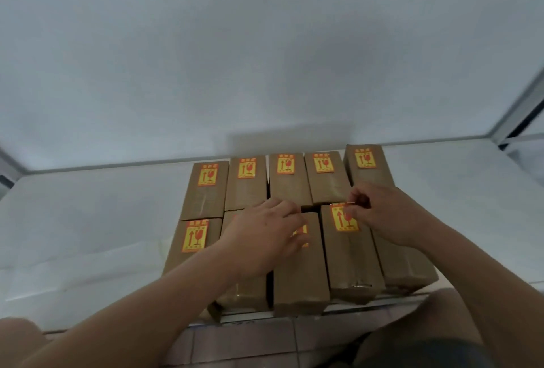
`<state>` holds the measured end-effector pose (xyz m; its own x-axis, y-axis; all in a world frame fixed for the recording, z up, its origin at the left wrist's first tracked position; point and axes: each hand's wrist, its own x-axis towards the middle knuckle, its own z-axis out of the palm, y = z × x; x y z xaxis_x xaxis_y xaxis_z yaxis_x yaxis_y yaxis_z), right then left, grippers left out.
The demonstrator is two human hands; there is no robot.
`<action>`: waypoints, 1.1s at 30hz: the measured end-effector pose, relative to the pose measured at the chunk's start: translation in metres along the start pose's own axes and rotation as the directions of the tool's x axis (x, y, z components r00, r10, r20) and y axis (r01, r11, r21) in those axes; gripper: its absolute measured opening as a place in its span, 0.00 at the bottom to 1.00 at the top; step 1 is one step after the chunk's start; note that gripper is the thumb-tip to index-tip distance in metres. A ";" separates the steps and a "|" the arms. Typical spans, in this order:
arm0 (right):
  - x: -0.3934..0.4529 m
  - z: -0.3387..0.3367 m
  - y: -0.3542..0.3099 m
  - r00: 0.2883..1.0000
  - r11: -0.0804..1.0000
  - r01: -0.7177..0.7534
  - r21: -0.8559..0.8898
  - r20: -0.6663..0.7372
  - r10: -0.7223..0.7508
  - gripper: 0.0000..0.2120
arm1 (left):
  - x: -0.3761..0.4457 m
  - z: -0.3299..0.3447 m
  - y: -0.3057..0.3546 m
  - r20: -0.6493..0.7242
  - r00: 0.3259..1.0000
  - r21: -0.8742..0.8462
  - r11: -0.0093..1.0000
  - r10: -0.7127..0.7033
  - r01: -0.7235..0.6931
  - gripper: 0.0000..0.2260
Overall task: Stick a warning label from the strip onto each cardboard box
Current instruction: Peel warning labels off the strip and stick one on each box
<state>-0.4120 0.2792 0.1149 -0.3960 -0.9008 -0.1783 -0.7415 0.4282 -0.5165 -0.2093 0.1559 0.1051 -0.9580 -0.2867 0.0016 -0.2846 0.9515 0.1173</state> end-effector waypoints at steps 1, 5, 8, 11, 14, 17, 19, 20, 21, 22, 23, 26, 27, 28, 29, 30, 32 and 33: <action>-0.001 -0.001 0.006 1.000 1.000 -0.013 0.006 -0.005 0.013 0.03 | 0.004 0.001 0.006 0.011 1.000 0.007 1.000 0.010 -0.010 0.20; -0.001 0.002 0.018 0.999 0.999 -0.039 0.019 -0.010 0.040 0.03 | 0.017 0.006 0.021 0.046 0.998 0.022 0.999 0.038 -0.039 0.21; 0.000 0.008 0.020 0.999 0.999 -0.038 0.016 -0.018 0.038 0.03 | 0.020 0.013 0.028 0.060 0.996 0.038 0.997 0.066 -0.069 0.22; 0.000 0.010 0.020 0.999 0.999 -0.047 0.009 -0.027 0.047 0.03 | 0.020 0.020 0.032 0.061 0.992 0.065 0.991 0.111 -0.115 0.23; 0.000 0.013 0.021 0.998 0.999 -0.052 -0.006 -0.044 0.052 0.03 | 0.021 0.027 0.033 0.052 0.989 0.097 0.985 0.140 -0.145 0.25; 0.000 0.016 0.021 0.997 0.998 -0.068 -0.015 -0.042 0.067 0.04 | 0.021 0.033 0.034 0.047 0.986 0.115 0.980 0.159 -0.163 0.27; 0.001 0.019 0.021 0.996 0.997 -0.076 -0.024 -0.038 0.075 0.05 | 0.020 0.035 0.035 0.047 0.986 0.121 0.978 0.163 -0.167 0.28; 0.001 0.020 0.021 0.996 0.996 -0.079 -0.028 -0.038 0.078 0.05 | 0.020 0.036 0.035 0.045 0.985 0.122 0.978 0.165 -0.169 0.28; 0.001 0.021 0.021 0.996 0.996 -0.082 -0.032 -0.038 0.081 0.05 | 0.020 0.037 0.035 0.042 0.985 0.119 0.978 0.167 -0.171 0.28; 0.001 0.022 0.022 0.996 0.996 -0.083 -0.036 -0.039 0.082 0.06 | 0.019 0.038 0.035 0.035 0.985 0.113 0.978 0.170 -0.173 0.28; 0.001 0.023 0.022 0.996 0.996 -0.084 -0.043 -0.039 0.082 0.06 | 0.019 0.039 0.035 0.026 0.985 0.106 0.979 0.171 -0.172 0.28; 0.002 0.024 0.021 0.995 0.993 -0.093 -0.072 -0.039 0.090 0.07 | 0.019 0.039 0.034 0.011 0.984 0.101 0.979 0.178 -0.179 0.28; 0.002 0.024 0.021 0.995 0.992 -0.097 -0.086 -0.044 0.093 0.08 | 0.019 0.039 0.034 0.010 0.983 0.104 0.978 0.181 -0.181 0.28; 0.002 0.025 0.020 0.994 0.990 -0.102 -0.101 -0.050 0.097 0.08 | 0.019 0.040 0.034 0.011 0.983 0.104 0.978 0.183 -0.183 0.28; 0.002 0.025 0.020 0.994 0.988 -0.105 -0.117 -0.056 0.099 0.08 | 0.019 0.040 0.034 0.008 0.983 0.103 0.977 0.185 -0.185 0.28; 0.002 0.026 0.019 0.993 0.985 -0.107 -0.134 -0.061 0.100 0.08 | 0.019 0.040 0.034 0.004 0.982 0.101 0.977 0.188 -0.187 0.27; 0.002 0.027 0.017 0.992 0.979 -0.114 -0.168 -0.073 0.103 0.09 | 0.019 0.041 0.033 0.004 0.982 0.098 0.978 0.187 -0.187 0.27; 0.002 0.028 0.017 0.991 0.976 -0.117 -0.185 -0.080 0.104 0.10 | 0.019 0.041 0.033 0.008 0.983 0.096 0.978 0.184 -0.184 0.27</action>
<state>-0.4103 0.2824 0.0828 -0.5131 -0.8427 -0.1633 -0.7772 0.5368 -0.3284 -0.2385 0.1861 0.0681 -0.9943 -0.1054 0.0149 -0.1051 0.9943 0.0194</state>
